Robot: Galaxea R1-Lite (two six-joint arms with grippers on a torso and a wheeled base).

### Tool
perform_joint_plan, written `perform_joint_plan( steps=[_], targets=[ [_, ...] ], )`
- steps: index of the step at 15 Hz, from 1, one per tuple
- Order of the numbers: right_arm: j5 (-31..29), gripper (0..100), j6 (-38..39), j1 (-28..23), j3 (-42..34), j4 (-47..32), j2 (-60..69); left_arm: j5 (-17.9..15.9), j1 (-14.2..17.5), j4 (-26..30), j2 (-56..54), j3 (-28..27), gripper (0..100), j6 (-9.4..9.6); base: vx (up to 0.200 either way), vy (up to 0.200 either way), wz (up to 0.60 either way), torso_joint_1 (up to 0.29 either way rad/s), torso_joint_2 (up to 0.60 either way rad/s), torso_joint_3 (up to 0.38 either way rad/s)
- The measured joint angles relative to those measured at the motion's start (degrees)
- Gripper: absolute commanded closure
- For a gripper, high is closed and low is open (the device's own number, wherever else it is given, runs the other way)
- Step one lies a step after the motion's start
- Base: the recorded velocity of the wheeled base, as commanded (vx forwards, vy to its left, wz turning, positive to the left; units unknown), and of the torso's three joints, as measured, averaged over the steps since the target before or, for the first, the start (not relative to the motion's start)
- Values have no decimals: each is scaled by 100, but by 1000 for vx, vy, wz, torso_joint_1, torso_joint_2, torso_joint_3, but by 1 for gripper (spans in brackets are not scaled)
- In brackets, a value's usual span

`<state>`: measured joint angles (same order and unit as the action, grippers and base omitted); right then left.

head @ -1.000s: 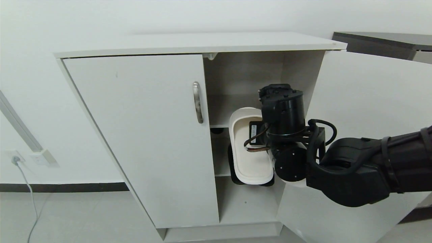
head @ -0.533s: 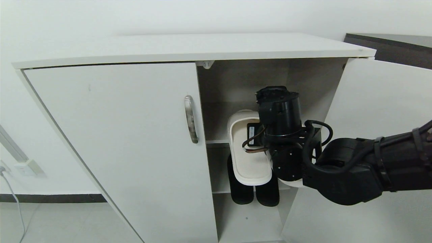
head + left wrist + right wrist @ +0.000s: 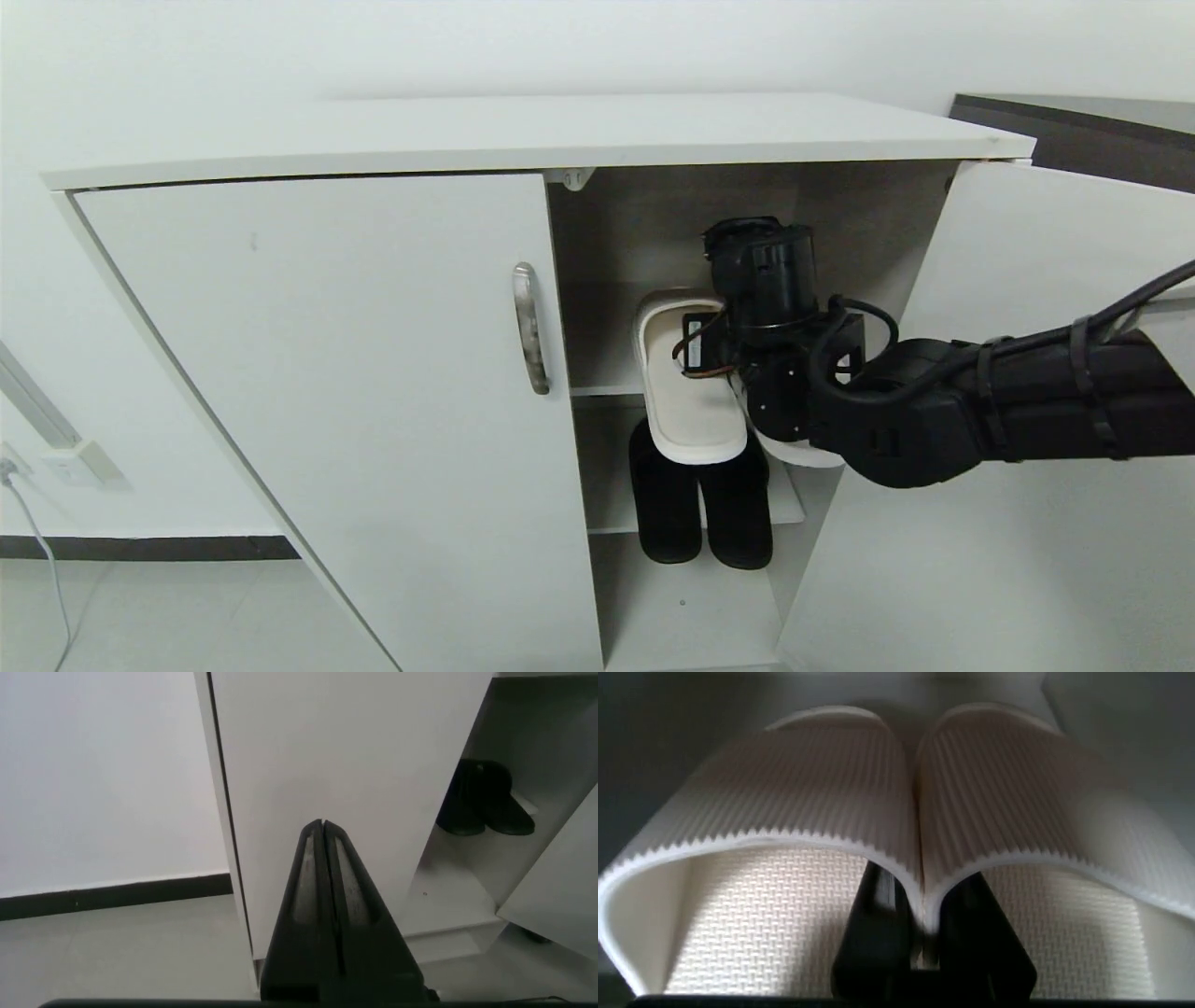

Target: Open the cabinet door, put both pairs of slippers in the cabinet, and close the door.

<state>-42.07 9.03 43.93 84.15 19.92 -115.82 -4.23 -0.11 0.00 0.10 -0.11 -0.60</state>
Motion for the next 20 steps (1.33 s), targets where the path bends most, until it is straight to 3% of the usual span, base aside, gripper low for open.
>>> perform_joint_plan(
  steps=[4,7,20],
  targets=[
    [219,100,0,-212,979,-752,-322,0,-5,0,0,0,100,0,0,0,0,0,0,0],
    [294,100,-6,-321,1458,-844,-564,0,0,0,0,0,100,-6,0,0,0,0,0,0],
    [389,100,-211,-455,2177,-851,-1218,29,-2,0,0,1,100,-9,0,0,0,0,0,0]
  ],
)
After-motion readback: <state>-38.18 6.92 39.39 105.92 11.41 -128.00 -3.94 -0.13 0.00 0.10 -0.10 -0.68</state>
